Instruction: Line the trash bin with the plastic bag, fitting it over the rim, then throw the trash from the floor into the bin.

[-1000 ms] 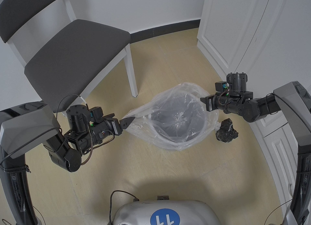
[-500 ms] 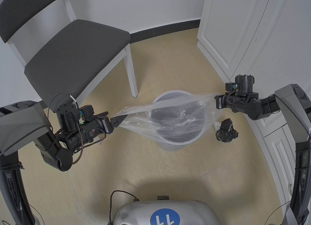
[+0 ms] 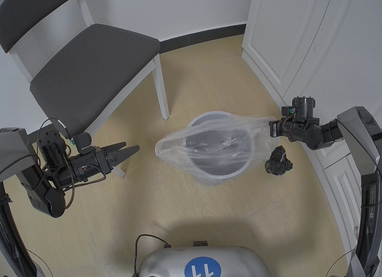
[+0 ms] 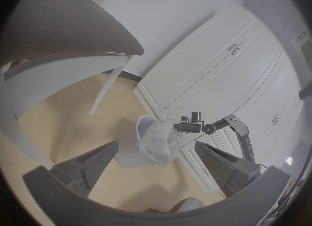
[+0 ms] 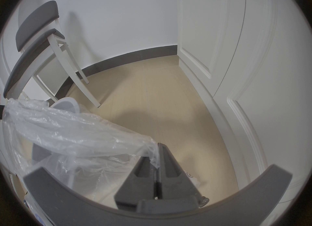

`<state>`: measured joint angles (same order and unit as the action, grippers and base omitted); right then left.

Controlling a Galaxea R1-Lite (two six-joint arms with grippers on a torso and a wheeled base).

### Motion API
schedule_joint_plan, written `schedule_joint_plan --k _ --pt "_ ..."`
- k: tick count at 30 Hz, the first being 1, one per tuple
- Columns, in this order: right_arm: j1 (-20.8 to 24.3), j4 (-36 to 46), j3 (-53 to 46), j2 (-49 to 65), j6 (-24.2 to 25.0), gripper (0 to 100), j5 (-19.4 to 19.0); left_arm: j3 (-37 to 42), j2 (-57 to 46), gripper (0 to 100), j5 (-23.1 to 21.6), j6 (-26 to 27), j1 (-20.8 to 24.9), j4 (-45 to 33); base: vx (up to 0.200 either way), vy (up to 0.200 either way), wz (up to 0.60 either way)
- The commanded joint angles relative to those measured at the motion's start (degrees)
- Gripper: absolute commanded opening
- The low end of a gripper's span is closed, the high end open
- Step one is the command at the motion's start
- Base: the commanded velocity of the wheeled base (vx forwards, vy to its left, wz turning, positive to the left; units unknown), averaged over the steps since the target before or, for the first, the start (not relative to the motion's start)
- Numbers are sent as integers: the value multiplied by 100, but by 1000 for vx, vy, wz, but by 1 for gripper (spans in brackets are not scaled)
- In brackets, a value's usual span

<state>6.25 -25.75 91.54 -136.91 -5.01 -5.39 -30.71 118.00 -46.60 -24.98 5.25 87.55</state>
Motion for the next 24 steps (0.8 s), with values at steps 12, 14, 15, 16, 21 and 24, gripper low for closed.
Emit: schedule_joint_plan --k 12,14,15,16,21,24 --pt "675 -229 -954 1088 -70 0 55 -58 -93 100 37 -16 600 -116 0 0 0" --pt "728 -229 -963 1114 -88 0 64 -111 -76 100 55 -16 696 -230 0 0 0" --pt "728 -229 -963 1114 -88 0 64 -111 -76 100 55 -16 696 -230 0 0 0" --pt "746 -229 -963 1105 -114 0 64 -190 -76 100 152 -16 802 -432 0 0 0" --pt "667 -229 -919 1000 -167 100 64 -454 -58 100 767 11 1145 -1003 0 0 0" --pt "570 -229 -892 921 -158 100 55 -673 -58 100 1171 46 1347 -1478 0 0 0"
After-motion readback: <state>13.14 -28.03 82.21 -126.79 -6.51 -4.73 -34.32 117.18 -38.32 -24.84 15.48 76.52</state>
